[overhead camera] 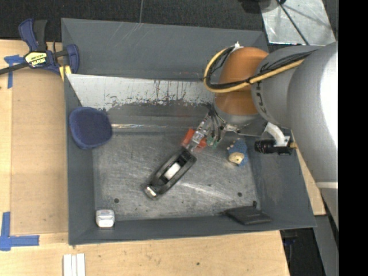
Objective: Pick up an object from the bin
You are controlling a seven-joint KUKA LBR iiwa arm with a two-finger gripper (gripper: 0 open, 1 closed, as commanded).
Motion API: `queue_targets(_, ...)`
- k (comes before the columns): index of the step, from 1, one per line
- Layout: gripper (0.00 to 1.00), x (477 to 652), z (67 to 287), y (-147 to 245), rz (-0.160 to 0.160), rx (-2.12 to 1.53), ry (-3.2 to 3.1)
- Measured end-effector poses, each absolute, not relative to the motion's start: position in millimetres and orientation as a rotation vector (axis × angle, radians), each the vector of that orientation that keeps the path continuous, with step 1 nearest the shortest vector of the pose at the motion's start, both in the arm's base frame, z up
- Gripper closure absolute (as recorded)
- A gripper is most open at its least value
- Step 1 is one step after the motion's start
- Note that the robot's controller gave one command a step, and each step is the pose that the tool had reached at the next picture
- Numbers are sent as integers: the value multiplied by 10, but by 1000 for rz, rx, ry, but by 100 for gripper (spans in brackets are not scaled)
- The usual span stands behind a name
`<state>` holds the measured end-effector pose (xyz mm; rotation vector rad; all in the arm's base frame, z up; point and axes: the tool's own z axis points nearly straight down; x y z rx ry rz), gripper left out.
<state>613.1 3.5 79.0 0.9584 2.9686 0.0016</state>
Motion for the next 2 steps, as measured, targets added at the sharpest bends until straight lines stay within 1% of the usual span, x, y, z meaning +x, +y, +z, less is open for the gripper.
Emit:
queue_targets(1,100,6087,1489,47,4,922,2993)
queue_targets(2,100,6119,2770,-153,4,927,2989)
